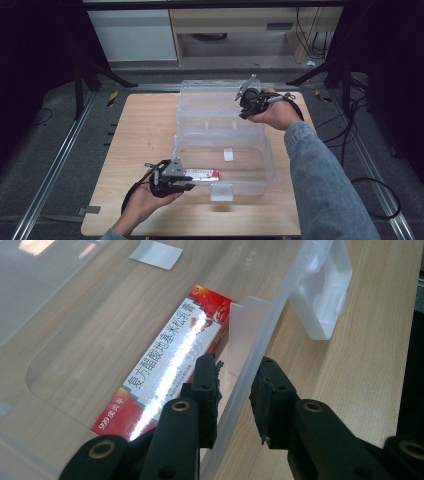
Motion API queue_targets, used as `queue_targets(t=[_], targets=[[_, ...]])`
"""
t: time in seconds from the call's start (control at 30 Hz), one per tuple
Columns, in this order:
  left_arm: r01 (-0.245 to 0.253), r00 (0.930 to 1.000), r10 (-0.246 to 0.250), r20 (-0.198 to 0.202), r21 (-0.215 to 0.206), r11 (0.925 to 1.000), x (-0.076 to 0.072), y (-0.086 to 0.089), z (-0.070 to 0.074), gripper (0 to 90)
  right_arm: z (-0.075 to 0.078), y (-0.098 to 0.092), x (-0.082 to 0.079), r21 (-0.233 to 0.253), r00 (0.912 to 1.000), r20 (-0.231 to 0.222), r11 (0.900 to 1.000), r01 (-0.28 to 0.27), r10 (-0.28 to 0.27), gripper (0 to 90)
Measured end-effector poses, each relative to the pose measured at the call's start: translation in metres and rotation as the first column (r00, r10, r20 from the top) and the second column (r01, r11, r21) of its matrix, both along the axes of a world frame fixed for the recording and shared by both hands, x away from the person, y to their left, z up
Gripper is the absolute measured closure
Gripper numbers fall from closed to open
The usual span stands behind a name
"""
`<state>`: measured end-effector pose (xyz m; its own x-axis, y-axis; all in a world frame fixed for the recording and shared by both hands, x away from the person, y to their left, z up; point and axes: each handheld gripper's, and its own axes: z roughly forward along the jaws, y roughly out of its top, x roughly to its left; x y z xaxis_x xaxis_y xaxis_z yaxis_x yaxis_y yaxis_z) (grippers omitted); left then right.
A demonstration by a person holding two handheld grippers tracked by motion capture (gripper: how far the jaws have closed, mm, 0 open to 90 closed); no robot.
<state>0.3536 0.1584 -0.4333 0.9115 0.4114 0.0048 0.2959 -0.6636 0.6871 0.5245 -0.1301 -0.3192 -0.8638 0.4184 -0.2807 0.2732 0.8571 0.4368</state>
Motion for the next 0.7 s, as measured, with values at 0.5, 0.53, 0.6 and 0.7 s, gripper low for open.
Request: queue_targets(t=[0.5,0.53,0.6,0.7], targets=[[-0.007,1.0,0.007,0.003,0.005,1.0,0.0,-0.002,0.001,72.2,0.01,0.002,-0.009,-0.032,0.9996,0.009,0.999,-0.026,0.026,82.2],[-0.006,1.0,0.006,0.003,0.006,1.0,0.0,-0.002,0.001,72.2,0.011,0.003,-0.01,-0.034,0.9996,0.008,0.999,-0.025,0.025,82.4],[-0.008,1.0,0.008,0.004,0.004,1.0,0.0,-0.002,0.001,72.1,0.012,0.002,-0.011,-0.031,0.9996,0.009,0.999,-0.027,0.028,82.7],[-0.011,0.9999,0.011,0.002,0.005,0.9999,0.001,-0.003,0.001,72.0,0.013,0.002,-0.013,-0.029,0.9995,0.013,0.999,-0.029,0.03,83.0]])
